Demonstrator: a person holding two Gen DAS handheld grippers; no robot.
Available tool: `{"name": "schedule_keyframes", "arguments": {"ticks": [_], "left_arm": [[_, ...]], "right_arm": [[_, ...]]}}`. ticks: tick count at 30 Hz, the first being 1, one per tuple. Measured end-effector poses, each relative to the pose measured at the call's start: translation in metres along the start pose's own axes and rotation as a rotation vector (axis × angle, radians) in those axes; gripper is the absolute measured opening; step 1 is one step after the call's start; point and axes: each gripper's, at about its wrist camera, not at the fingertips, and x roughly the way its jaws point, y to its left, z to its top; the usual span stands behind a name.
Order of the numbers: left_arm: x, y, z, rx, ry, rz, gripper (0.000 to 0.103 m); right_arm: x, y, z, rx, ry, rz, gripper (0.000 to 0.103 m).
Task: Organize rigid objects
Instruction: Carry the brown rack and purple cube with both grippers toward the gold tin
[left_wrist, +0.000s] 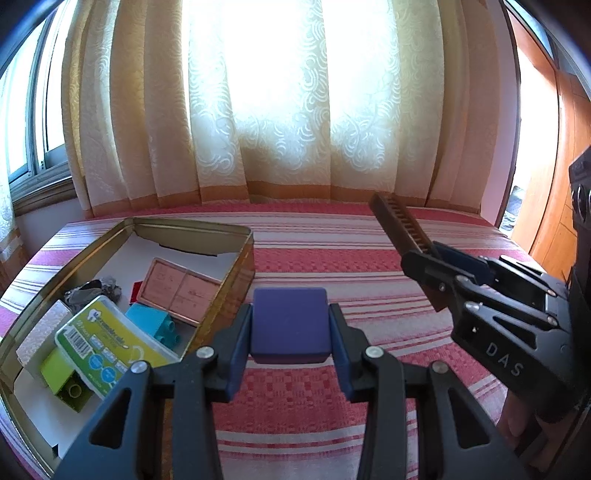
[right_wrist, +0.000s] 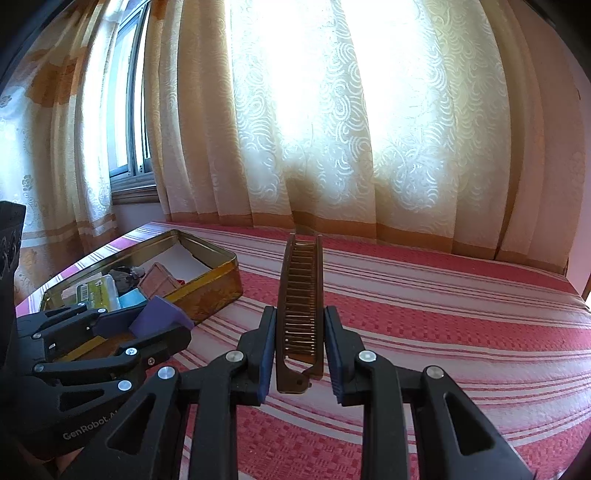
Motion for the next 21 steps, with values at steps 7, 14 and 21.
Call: {"name": "schedule_keyframes", "arguments": {"ticks": [7, 14, 21], "left_arm": [[-0.005, 0.004, -0.002, -0.006, -0.012, 0.002, 0.040], [-0.007, 0.007, -0.002, -0.010, -0.021, 0.006, 0.040], [-0.011, 0.012, -0.004, -0.023, -0.036, 0.011, 0.040]], "right_arm": [[0.000, 0.001, 0.001, 0.013, -0.003, 0.017, 0.028], [0.000, 0.008, 0.001, 0.001, -0.002, 0.030, 0.028], [0.000, 0.012, 0.000, 0.000, -0.005, 0.040, 0.028]]}}
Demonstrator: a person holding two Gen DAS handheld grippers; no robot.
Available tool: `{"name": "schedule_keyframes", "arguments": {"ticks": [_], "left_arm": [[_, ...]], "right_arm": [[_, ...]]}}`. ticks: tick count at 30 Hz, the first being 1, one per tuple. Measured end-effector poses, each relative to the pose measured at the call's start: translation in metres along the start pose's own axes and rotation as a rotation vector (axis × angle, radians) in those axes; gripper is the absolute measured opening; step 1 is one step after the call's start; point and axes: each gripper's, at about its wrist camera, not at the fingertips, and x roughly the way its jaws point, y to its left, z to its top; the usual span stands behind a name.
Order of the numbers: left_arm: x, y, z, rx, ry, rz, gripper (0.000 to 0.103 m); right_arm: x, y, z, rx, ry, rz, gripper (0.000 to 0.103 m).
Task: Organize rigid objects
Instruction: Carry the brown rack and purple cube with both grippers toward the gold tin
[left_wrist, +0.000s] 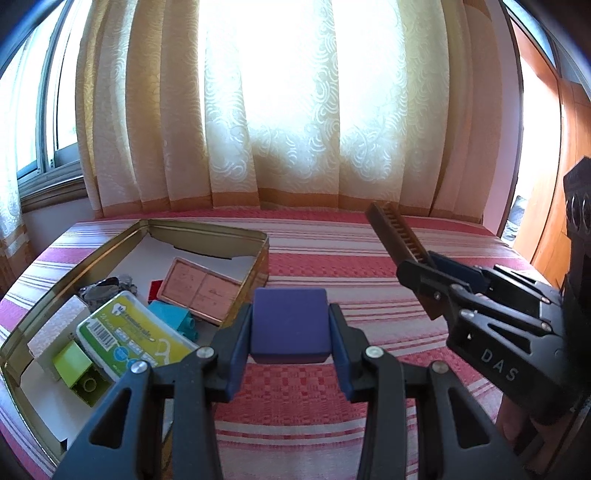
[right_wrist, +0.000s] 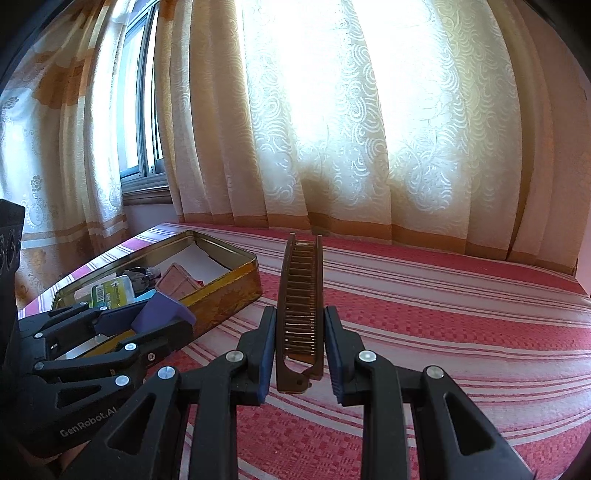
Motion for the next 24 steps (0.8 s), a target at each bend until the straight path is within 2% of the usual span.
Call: {"name": "schedule_keyframes", "arguments": {"ticks": [24], "left_arm": [[-0.010, 0.007, -0.003, -0.006, -0.016, 0.015, 0.040]], "right_arm": [[-0.001, 0.013, 0.000, -0.010, -0.007, 0.028, 0.028]]}}
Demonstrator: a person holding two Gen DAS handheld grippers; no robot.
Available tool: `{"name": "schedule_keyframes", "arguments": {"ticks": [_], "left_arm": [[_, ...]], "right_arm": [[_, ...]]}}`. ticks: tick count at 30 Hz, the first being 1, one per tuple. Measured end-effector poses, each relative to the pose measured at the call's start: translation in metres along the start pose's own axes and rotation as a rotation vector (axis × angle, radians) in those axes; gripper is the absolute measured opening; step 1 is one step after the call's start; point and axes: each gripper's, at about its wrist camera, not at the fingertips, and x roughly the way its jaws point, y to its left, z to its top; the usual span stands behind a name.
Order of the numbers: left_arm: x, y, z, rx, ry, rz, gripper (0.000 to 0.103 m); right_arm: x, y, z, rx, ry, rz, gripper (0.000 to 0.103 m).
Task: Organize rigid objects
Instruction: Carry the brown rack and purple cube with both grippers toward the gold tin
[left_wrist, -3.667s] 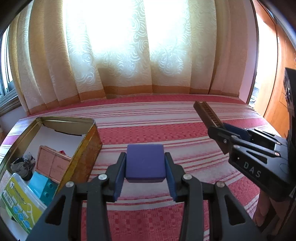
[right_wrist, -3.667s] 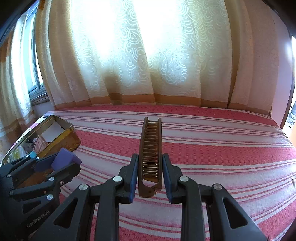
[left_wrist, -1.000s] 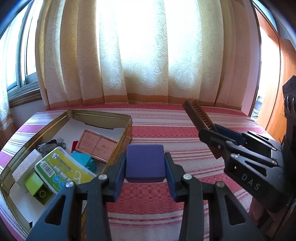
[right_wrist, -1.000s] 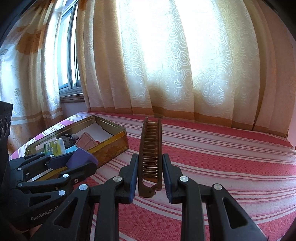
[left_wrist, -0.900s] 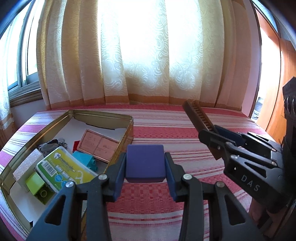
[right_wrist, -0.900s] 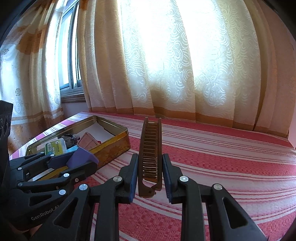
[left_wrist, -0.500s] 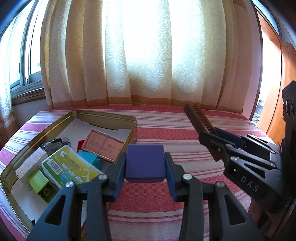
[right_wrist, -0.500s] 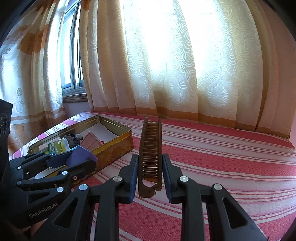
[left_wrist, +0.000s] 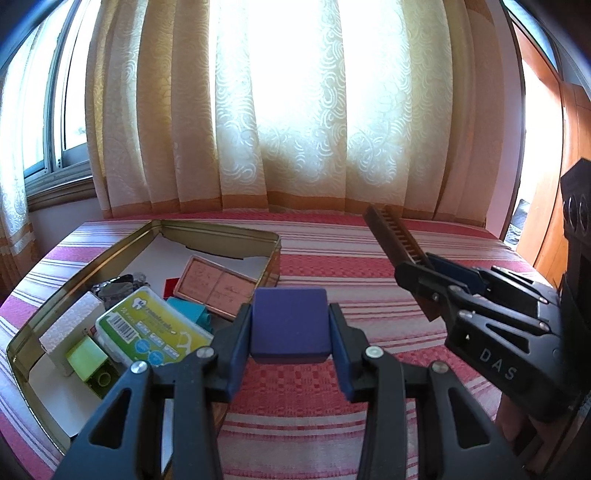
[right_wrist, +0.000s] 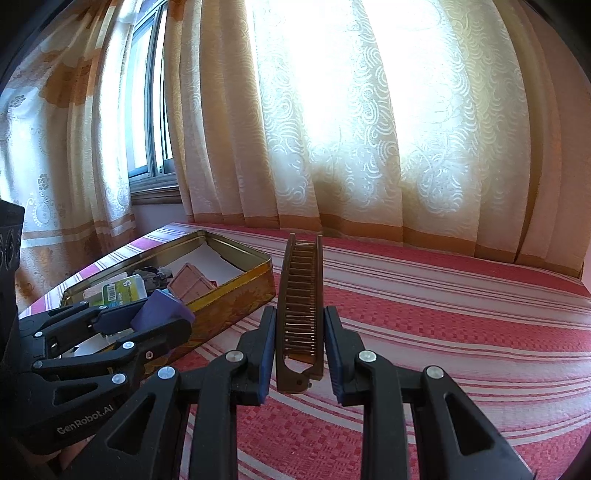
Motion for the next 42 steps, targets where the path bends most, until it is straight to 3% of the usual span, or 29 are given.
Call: {"name": "schedule_keyframes", "arguments": {"ticks": [42], "left_arm": [[-0.018, 0.034, -0.008, -0.023, -0.027, 0.032, 0.040]], "right_arm": [[0.009, 0.033, 0.005, -0.008, 0.006, 0.094, 0.028]]}}
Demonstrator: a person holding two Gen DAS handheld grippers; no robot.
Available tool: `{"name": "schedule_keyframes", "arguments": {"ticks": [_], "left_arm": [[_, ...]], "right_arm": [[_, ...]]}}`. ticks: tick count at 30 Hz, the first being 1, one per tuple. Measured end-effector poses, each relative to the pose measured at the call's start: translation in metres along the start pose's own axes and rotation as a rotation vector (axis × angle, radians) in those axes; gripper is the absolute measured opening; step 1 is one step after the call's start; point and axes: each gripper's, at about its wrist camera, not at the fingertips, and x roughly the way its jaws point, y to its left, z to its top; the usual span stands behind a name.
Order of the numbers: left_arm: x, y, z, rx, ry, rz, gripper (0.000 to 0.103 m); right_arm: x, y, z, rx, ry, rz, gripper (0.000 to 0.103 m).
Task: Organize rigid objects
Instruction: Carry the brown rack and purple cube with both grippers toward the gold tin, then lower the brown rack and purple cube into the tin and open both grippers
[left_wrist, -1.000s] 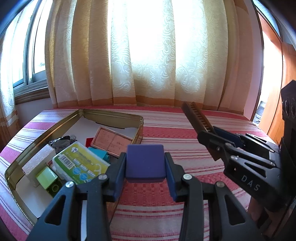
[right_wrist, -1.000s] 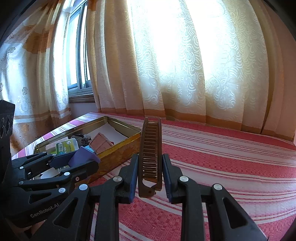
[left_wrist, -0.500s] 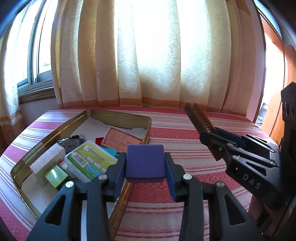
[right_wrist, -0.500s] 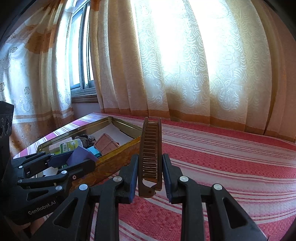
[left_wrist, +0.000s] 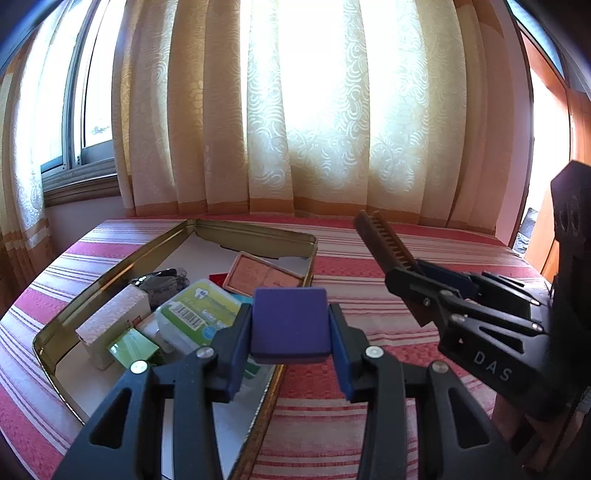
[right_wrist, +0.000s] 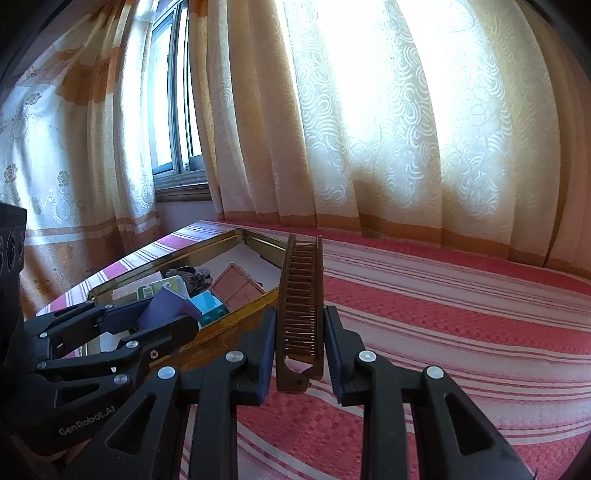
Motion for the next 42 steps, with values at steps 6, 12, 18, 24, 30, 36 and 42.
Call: {"name": "schedule_keyframes", "arguments": {"ticks": [6, 12, 18, 24, 30, 36, 42], "left_arm": [[-0.002, 0.008, 0.000, -0.009, -0.001, -0.001, 0.040], [-0.007, 0.016, -0.001, -0.015, -0.008, 0.008, 0.040], [-0.021, 0.036, 0.002, -0.030, -0.023, 0.049, 0.040], [-0.027, 0.064, 0.012, -0.064, -0.021, 0.139, 0.040], [-0.022, 0.081, 0.010, -0.086, 0.013, 0.203, 0.040], [-0.012, 0.081, 0.003, -0.077, 0.056, 0.221, 0.040], [-0.007, 0.081, 0.001, -0.084, 0.080, 0.225, 0.055]], "right_arm": [[0.006, 0.004, 0.001, 0.001, 0.011, 0.016, 0.028], [0.012, 0.009, 0.002, -0.018, 0.022, 0.029, 0.028], [0.019, 0.016, 0.006, -0.019, 0.040, 0.063, 0.028], [0.026, 0.039, 0.020, -0.043, 0.046, 0.126, 0.028], [0.045, 0.064, 0.032, -0.090, 0.072, 0.170, 0.028], [0.073, 0.076, 0.040, -0.124, 0.117, 0.166, 0.028], [0.087, 0.073, 0.037, -0.113, 0.149, 0.181, 0.028]]}}
